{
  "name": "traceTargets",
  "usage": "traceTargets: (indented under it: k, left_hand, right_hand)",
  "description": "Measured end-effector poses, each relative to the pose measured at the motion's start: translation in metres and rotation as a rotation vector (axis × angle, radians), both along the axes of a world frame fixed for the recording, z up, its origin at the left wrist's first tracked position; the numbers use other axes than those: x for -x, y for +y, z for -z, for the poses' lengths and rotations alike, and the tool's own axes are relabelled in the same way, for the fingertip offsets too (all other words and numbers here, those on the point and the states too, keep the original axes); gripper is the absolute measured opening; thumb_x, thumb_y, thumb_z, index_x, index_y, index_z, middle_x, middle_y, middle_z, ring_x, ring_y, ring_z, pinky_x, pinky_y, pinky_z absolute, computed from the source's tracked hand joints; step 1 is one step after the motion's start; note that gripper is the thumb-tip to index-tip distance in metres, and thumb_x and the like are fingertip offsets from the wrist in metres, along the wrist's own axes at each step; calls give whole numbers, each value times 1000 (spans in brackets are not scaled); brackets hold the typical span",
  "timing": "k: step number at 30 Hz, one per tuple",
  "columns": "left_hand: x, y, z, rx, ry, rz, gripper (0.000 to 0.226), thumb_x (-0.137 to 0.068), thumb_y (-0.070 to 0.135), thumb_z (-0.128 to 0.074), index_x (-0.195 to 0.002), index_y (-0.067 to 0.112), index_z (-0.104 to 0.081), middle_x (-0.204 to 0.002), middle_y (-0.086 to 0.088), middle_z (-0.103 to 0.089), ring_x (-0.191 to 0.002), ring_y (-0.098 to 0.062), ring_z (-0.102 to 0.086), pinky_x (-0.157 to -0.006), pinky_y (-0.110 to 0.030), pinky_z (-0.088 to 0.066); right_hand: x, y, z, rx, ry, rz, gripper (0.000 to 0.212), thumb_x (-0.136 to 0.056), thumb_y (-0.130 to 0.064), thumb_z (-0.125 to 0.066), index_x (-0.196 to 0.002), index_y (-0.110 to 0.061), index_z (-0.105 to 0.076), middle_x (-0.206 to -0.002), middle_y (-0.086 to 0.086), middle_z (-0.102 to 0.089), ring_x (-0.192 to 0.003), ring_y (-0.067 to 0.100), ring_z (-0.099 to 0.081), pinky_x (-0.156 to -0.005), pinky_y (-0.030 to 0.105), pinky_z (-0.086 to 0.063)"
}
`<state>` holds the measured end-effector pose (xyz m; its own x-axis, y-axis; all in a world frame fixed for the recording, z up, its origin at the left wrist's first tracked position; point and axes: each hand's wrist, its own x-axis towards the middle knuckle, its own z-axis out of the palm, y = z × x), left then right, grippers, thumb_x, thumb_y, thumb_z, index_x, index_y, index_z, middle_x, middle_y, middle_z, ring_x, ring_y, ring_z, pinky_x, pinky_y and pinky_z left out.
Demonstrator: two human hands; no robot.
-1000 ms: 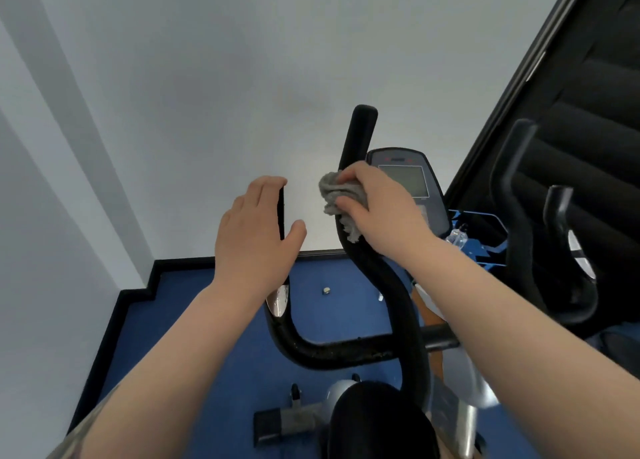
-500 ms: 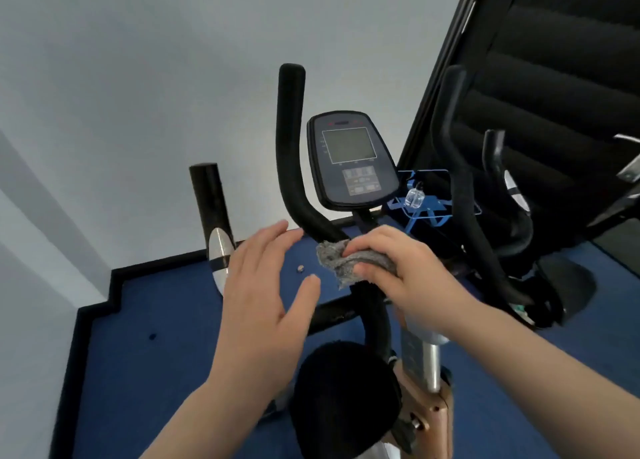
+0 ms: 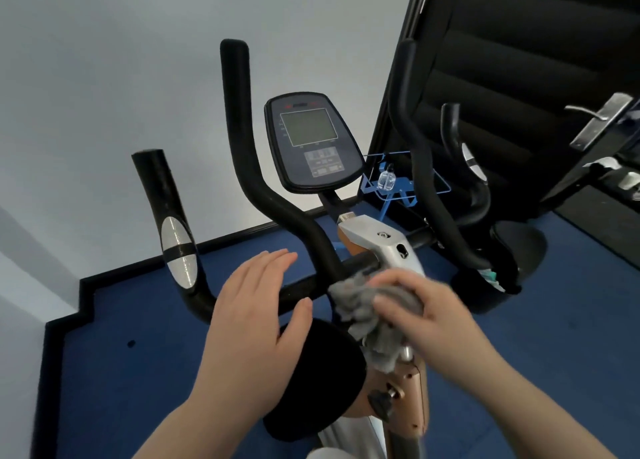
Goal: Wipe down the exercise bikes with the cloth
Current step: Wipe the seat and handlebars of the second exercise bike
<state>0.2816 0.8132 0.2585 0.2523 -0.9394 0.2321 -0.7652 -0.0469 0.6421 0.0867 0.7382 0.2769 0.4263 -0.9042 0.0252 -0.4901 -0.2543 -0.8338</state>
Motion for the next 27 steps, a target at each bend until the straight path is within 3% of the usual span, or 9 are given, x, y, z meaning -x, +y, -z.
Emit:
traceTargets:
  k: [2, 4, 8, 13, 16, 20, 22, 24, 27]
  left_hand:
    - [1, 0, 0, -8, -4, -7, 60, -81, 54, -31, -137, 33, -41, -133, 26, -38, -133, 3, -26, -109, -22, -16]
    - [2, -1, -1, -18, 4, -9, 57, -82, 51, -36, -136, 34, -41, -132, 26, -39, -130, 6, -25, -108, -21, -16]
    - [2, -2, -5, -29, -6, -29, 55, -82, 46, -41, -135, 33, -43, -131, 25, -40, -129, 4, -29, -107, -21, -17]
    - [2, -1, -6, 15, 99, -56, 47, -81, 41, -45, -128, 39, -46, -117, 40, -38, -115, 25, -25, -103, -19, -22]
    - [3, 0, -6, 66, 106, -96, 43, -81, 37, -49, -124, 40, -48, -114, 42, -38, -113, 27, -26, -105, -23, -27]
    - [0, 11, -4, 129, 45, -202, 42, -81, 37, -50, -122, 33, -52, -121, 25, -50, -120, 14, -34, -114, -41, -25]
    - [-3, 19, -4, 144, 11, -241, 51, -77, 44, -52, -126, 30, -50, -130, 18, -49, -128, 5, -34, -118, -38, -14]
    - [-4, 29, -3, 114, 2, -258, 69, -67, 56, -59, -131, 31, -46, -139, 17, -42, -135, 1, -29, -120, -36, -3]
    - [-4, 42, 4, 29, 46, -267, 92, -56, 69, -63, -138, 38, -36, -150, 21, -26, -143, 0, -15, -119, -36, 6]
  right_hand:
    - [-4, -19, -4, 120, 3, 231, 9, -87, -28, -64, -93, -34, -65, -90, -13, -68, -86, 2, -63, -74, 26, -53]
    - [-23, -30, 1, 266, 196, 315, 16, -91, -33, -58, -106, -29, -64, -103, -8, -63, -91, 10, -62, -81, 35, -53]
    - [-50, -19, 17, 353, 276, 172, 22, -94, -25, -53, -111, -18, -65, -106, 0, -58, -86, 17, -60, -77, 31, -48]
    - [-31, -45, -1, 410, 552, 68, 21, -93, -29, -49, -101, -18, -66, -97, -1, -55, -81, 21, -59, -73, 34, -51]
    - [-49, -45, -2, 391, 501, 52, 19, -93, -26, -51, -96, -16, -67, -92, 0, -55, -80, 20, -58, -74, 35, -50]
    - [-37, -56, -15, 269, 393, 19, 12, -88, -30, -59, -94, -28, -69, -91, -9, -64, -87, 14, -60, -79, 35, -50]
    - [-31, -63, -31, 384, 237, 32, 12, -86, -30, -61, -95, -32, -68, -93, -14, -64, -91, 11, -58, -82, 33, -49]
    - [-39, -60, -44, 606, 152, -127, 18, -86, -30, -62, -103, -29, -69, -98, -12, -64, -98, 12, -53, -86, 30, -43]
    - [-59, -53, -30, 866, 347, -468, 23, -84, -35, -59, -103, -31, -71, -107, -2, -59, -101, 19, -47, -85, 34, -37]
